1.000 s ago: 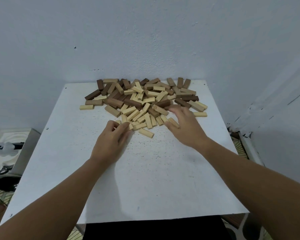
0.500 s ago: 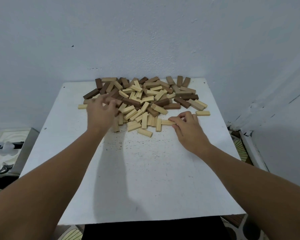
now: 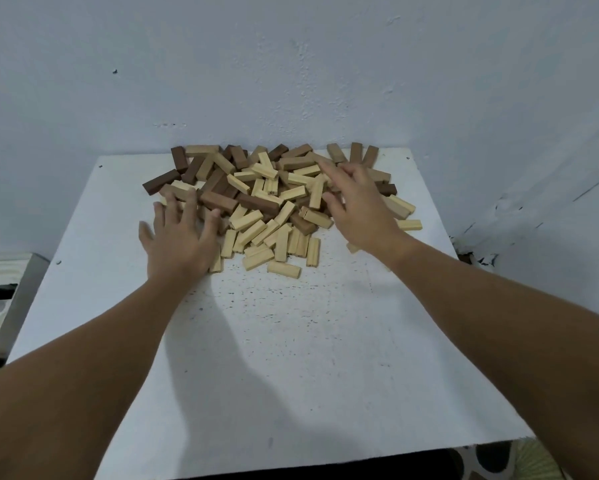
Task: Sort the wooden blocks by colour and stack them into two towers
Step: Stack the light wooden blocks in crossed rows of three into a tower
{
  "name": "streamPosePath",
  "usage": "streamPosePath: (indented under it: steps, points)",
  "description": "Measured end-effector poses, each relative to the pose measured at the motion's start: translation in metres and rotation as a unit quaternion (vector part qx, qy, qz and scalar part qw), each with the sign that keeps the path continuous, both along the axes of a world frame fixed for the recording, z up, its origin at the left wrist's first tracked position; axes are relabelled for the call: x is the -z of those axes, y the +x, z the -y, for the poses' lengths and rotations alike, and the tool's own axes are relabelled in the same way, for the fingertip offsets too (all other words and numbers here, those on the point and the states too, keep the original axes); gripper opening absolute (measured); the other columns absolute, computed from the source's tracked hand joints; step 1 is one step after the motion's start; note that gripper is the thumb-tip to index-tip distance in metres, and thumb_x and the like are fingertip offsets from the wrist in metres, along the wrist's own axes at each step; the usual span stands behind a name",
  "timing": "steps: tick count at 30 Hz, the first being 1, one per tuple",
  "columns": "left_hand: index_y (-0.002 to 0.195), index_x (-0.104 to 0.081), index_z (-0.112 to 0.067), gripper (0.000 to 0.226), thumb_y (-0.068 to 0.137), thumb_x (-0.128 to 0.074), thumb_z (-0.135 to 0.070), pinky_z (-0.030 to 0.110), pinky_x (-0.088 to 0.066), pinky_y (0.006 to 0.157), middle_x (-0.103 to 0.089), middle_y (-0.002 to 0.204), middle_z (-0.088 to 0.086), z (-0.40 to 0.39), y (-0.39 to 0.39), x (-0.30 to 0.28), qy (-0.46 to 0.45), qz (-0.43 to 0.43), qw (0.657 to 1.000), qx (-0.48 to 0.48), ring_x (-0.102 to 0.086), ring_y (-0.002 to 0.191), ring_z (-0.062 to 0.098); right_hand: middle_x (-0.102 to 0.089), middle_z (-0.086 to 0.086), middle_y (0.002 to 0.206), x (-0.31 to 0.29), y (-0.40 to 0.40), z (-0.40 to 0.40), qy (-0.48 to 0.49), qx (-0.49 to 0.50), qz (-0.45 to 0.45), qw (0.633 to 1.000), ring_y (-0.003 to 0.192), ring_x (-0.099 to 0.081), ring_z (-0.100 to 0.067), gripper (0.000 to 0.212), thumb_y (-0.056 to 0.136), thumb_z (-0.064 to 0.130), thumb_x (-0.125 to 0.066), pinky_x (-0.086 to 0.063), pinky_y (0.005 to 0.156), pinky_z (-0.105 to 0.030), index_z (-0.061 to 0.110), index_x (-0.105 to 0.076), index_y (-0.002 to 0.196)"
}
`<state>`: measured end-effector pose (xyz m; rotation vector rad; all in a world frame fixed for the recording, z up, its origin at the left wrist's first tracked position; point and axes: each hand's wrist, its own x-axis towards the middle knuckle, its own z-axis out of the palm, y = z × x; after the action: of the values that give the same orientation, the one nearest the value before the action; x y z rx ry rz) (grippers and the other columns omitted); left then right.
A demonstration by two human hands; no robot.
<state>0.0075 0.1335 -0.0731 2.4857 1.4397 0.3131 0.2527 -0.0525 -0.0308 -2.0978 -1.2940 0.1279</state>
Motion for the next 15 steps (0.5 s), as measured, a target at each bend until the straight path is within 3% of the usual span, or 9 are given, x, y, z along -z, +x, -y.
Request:
streamPosePath:
  steps: [3,5,9,12,15]
  points:
    - [0.165,-0.014,-0.031,0.074,0.102,-0.020,-0.070,0.058,-0.005,0.126,-0.010,0.173,0.011,0.000,0.000,-0.001,-0.003,0.017,1.000,-0.002,-0.002,0.160,0.029,-0.045,-0.008,0.146,0.011,0.000,0.020,-0.020,0.028,0.044,0.998,0.137,-0.042,-0.024,0.048,0.103,0.031,-0.056,-0.039,0.115,-0.046,0.024,-0.049,0.150]
    - [0.165,-0.013,-0.031,0.076,0.101,-0.021,-0.071,0.056,-0.004,0.127,-0.007,0.173,0.011,0.002,0.001,0.000,-0.005,0.031,1.000,0.001,0.000,0.160,0.029,-0.043,-0.013,0.152,0.023,0.001,0.043,-0.054,0.089,0.064,0.992,0.143,-0.036,-0.030,0.052,0.102,0.037,-0.056,-0.033,0.118,-0.054,0.022,-0.046,0.152]
    - [0.165,-0.013,-0.032,0.081,0.098,-0.020,-0.077,0.055,-0.005,0.127,-0.010,0.173,0.012,0.002,0.004,0.000,-0.002,0.028,1.000,0.002,-0.002,0.160,0.030,-0.011,-0.025,0.168,0.045,-0.002,0.079,-0.159,0.210,0.026,0.964,0.156,-0.002,-0.042,0.071,0.104,0.056,-0.042,-0.008,0.125,-0.056,0.020,-0.022,0.162]
    - [0.164,-0.015,-0.032,0.081,0.098,-0.019,-0.078,0.054,-0.006,0.127,-0.013,0.172,0.014,0.003,0.004,-0.001,0.001,0.032,0.999,0.003,-0.004,0.159,0.031,-0.001,-0.026,0.169,0.045,0.001,0.069,-0.185,0.184,0.022,0.965,0.157,0.005,-0.041,0.068,0.107,0.053,-0.030,-0.004,0.126,-0.055,0.020,-0.013,0.164]
    - [0.164,-0.018,-0.030,0.078,0.100,-0.024,-0.075,0.054,-0.007,0.127,-0.015,0.171,0.014,0.005,0.003,-0.002,-0.005,0.052,0.999,-0.004,-0.006,0.159,0.031,-0.001,-0.026,0.169,0.041,0.006,0.045,-0.184,0.166,0.012,0.969,0.157,0.006,-0.041,0.061,0.110,0.047,-0.027,-0.002,0.125,-0.055,0.021,-0.015,0.163]
